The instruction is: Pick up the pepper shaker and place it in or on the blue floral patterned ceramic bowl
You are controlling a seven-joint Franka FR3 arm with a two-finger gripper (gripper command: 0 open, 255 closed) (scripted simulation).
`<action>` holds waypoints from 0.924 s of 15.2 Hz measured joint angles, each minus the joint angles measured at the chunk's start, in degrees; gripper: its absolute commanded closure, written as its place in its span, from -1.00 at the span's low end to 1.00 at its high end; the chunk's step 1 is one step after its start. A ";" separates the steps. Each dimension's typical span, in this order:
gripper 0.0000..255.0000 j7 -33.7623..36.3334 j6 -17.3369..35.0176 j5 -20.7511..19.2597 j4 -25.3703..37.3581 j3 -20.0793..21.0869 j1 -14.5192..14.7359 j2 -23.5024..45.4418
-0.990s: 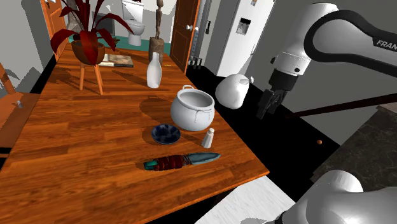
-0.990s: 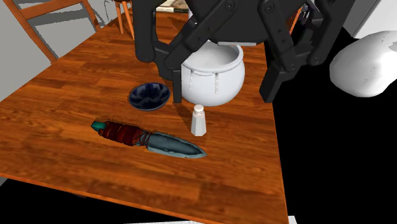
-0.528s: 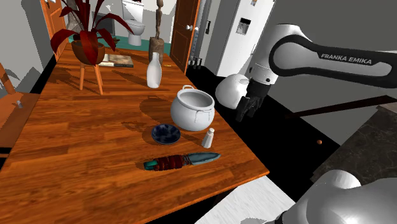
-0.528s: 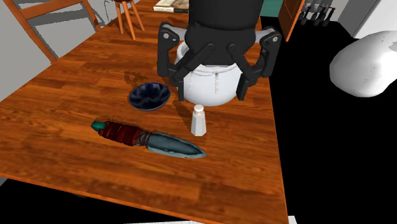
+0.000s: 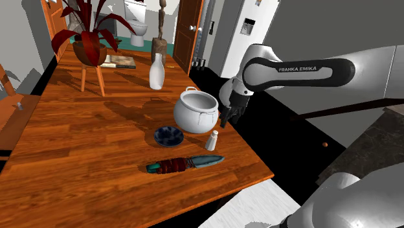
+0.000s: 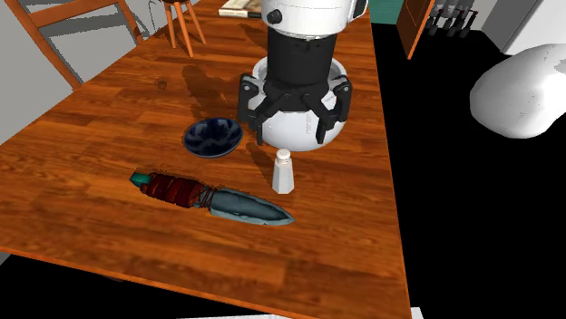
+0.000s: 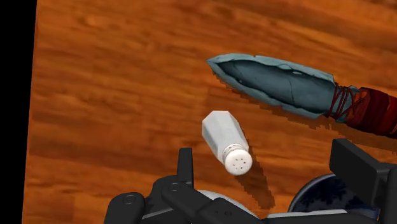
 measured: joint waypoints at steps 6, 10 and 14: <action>-1.00 -1.19 8.42 0.95 3.51 0.04 0.52 11.40; -1.00 -1.47 11.87 1.24 2.36 0.11 0.62 13.61; -1.00 -1.61 14.27 1.46 1.25 0.17 0.71 14.88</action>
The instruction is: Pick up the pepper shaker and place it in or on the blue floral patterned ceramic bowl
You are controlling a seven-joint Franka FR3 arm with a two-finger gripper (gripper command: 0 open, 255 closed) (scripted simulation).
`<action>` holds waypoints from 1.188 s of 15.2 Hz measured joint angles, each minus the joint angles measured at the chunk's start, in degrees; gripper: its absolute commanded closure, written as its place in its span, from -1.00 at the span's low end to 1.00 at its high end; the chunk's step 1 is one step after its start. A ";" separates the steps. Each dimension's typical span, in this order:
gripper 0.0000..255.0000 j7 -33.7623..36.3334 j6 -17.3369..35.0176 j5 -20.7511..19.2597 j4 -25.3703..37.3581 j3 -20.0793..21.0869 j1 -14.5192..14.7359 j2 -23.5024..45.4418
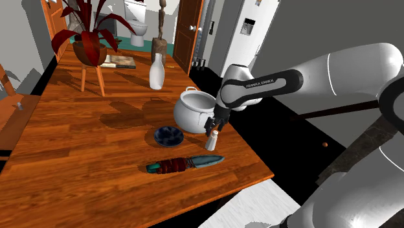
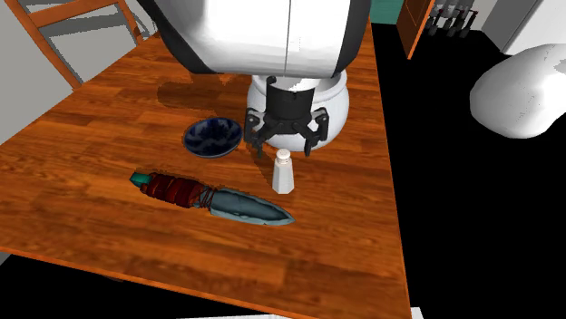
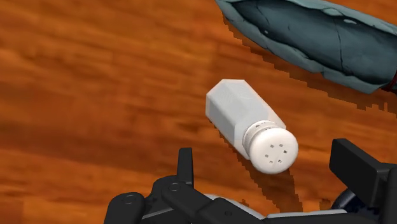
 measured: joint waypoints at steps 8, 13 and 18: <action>1.00 0.01 0.36 0.04 -0.04 0.03 0.03 0.29; 1.00 0.01 0.37 0.04 -0.02 0.03 0.03 0.27; 1.00 0.00 0.03 0.01 0.19 0.01 0.01 0.16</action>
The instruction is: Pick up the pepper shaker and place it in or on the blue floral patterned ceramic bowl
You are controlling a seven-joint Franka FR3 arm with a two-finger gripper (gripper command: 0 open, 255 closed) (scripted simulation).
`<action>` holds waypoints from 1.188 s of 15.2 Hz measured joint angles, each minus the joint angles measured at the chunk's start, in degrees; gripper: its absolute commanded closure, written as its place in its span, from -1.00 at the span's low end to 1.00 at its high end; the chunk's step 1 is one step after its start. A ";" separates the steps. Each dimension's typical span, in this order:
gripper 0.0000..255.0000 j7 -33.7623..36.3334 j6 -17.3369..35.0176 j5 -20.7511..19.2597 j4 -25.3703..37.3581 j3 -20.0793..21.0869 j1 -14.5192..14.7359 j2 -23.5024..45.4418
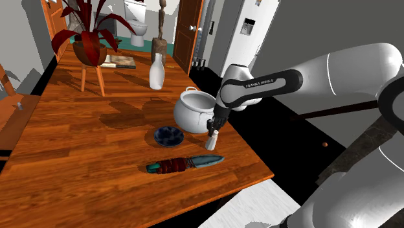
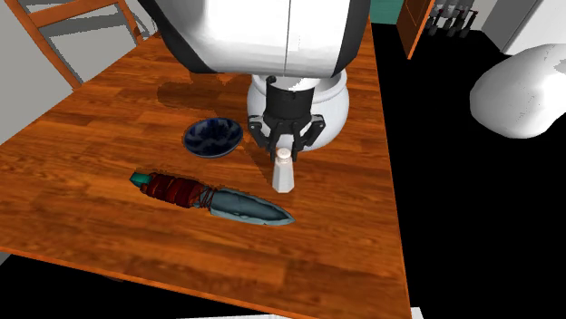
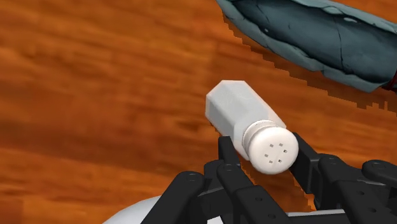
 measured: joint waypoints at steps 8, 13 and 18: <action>1.00 0.62 -6.07 -0.47 2.92 -0.01 -0.06 -3.17; 1.00 1.09 -9.52 -0.66 5.07 0.08 -0.02 -4.48; 1.00 1.30 -13.61 -0.86 7.90 0.01 -0.10 -5.76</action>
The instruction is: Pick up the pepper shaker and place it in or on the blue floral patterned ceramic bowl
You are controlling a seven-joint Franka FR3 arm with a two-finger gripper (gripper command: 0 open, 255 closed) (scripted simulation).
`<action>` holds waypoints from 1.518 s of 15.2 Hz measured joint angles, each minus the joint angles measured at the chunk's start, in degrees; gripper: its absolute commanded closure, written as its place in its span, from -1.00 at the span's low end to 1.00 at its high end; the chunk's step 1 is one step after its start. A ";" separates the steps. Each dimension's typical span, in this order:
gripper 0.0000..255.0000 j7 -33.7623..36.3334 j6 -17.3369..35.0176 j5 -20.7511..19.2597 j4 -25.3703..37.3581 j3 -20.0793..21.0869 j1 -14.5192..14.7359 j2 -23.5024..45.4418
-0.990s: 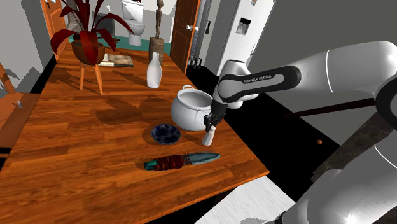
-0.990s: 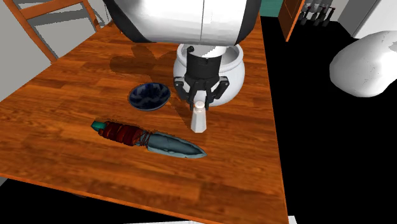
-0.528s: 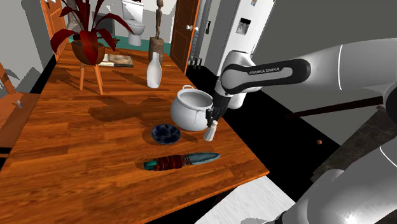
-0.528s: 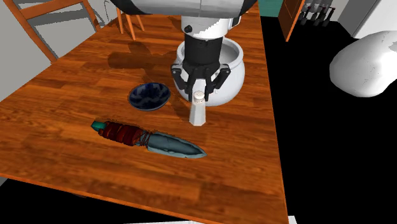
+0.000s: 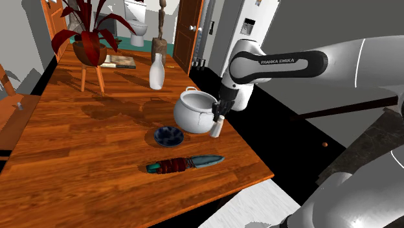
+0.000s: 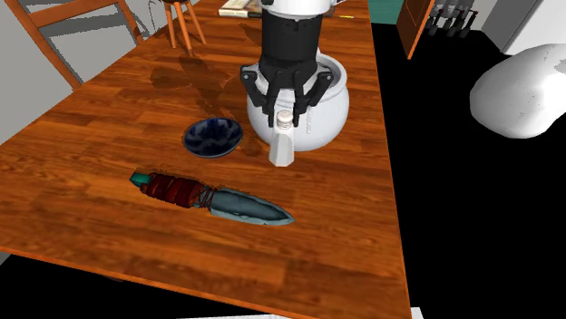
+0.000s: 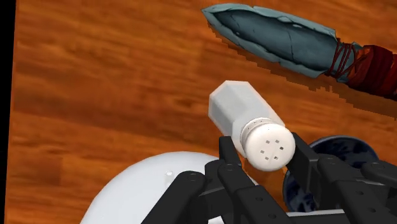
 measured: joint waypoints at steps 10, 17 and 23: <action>1.00 6.51 -5.41 0.34 13.90 3.44 2.87 8.06; 1.00 13.06 -10.59 -0.51 31.21 6.20 6.14 19.78; 1.00 16.41 -11.74 -1.34 39.70 7.31 8.29 26.93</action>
